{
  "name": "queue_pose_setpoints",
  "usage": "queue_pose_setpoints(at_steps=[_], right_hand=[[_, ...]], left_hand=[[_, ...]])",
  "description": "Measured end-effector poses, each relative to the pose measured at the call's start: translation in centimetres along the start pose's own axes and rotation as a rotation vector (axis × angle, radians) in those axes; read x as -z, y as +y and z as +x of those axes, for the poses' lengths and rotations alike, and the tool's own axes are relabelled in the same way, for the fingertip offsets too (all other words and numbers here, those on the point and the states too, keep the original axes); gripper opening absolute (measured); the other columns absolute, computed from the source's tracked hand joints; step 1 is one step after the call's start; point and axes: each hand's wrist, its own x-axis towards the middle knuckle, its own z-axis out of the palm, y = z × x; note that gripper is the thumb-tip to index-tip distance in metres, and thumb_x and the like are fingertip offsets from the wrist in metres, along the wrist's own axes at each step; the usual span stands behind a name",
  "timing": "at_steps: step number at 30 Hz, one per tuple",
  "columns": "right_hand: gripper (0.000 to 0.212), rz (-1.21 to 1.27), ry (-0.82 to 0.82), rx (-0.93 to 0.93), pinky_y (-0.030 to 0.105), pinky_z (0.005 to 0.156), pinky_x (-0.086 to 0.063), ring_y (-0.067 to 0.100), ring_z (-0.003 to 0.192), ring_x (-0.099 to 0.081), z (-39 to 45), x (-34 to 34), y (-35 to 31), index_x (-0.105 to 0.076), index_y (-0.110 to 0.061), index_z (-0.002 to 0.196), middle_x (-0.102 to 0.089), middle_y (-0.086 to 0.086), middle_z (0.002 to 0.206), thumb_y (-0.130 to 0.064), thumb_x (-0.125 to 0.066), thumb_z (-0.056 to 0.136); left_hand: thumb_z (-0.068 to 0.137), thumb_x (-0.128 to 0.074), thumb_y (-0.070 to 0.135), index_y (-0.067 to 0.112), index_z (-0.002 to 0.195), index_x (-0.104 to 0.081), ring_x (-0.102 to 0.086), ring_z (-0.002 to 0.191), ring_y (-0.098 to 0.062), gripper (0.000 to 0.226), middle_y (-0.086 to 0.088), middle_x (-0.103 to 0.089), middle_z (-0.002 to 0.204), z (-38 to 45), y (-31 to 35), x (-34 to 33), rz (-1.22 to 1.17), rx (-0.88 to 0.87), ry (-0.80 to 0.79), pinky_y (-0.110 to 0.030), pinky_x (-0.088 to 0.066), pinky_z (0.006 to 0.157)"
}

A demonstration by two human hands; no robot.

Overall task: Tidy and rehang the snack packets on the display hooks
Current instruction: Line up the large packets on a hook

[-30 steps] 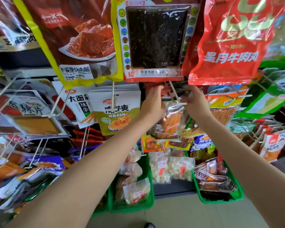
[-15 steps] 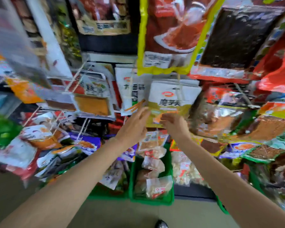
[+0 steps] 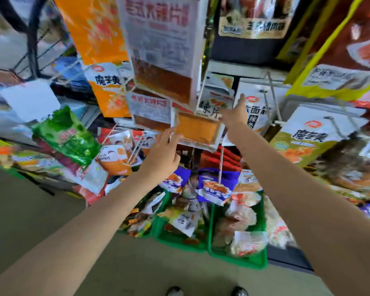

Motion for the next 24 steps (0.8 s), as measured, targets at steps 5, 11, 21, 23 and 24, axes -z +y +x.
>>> queue_pose_setpoints(at_steps=[5, 11, 21, 23, 24], right_hand=[[0.005, -0.065, 0.097, -0.005, 0.043, 0.079, -0.057, 0.025, 0.068, -0.062, 0.7, 0.7, -1.8, -0.063, 0.000, 0.089, -0.066, 0.014, 0.082, -0.003, -0.061, 0.086], [0.020, -0.521, 0.111, 0.322, 0.041, 0.061, -0.057, 0.030, 0.066, -0.068, -2.8, 1.3, -2.4, -0.066, -0.002, 0.074, -0.066, 0.015, 0.069, -0.010, -0.056, 0.089], [0.014, -0.548, -0.393, 0.359, 0.024, 0.058, -0.056, 0.018, 0.050, -0.067, -11.8, 12.9, -2.5, -0.062, -0.004, 0.075, -0.067, 0.007, 0.058, -0.010, -0.059, 0.088], [0.014, -0.569, -0.436, 0.276, 0.029, 0.060, -0.057, 0.021, 0.054, -0.069, -11.7, 15.7, 0.3, -0.061, -0.005, 0.076, -0.067, 0.007, 0.058, -0.010, -0.058, 0.089], [0.015, -0.576, -0.448, 0.226, 0.031, 0.060, -0.057, 0.024, 0.056, -0.069, -11.6, 17.0, 2.3, -0.060, -0.005, 0.074, -0.066, 0.008, 0.057, -0.009, -0.057, 0.089]], left_hand=[[0.088, -0.042, 0.004, 0.009, 0.127, -0.044, -0.045, 0.118, -0.028, 0.040, -0.011, -0.034, 0.138, -0.4, -0.7, 0.2, 0.002, -0.044, 0.049, -0.029, -0.043, 0.090], [0.087, -0.043, 0.001, 0.007, 0.127, -0.046, -0.055, 0.077, -0.017, 0.041, -0.011, -0.036, 0.138, -1.2, 1.1, 0.2, -0.091, -0.133, 0.113, -0.019, -0.035, 0.074], [0.085, -0.047, 0.014, 0.014, 0.141, -0.029, -0.056, 0.060, -0.015, 0.058, -0.009, -0.044, 0.132, 0.1, 9.5, -0.9, -0.351, -0.256, 0.223, -0.029, -0.046, 0.055], [0.087, -0.053, 0.015, 0.017, 0.139, -0.029, -0.055, 0.062, -0.019, 0.058, -0.007, -0.052, 0.106, 0.0, 11.3, -3.3, -0.317, -0.194, -0.015, -0.032, -0.044, 0.058], [0.086, -0.056, 0.014, 0.016, 0.133, -0.036, -0.055, 0.065, -0.019, 0.051, -0.006, -0.053, 0.100, 0.0, 12.0, -4.8, -0.310, -0.185, -0.138, -0.030, -0.042, 0.062]])
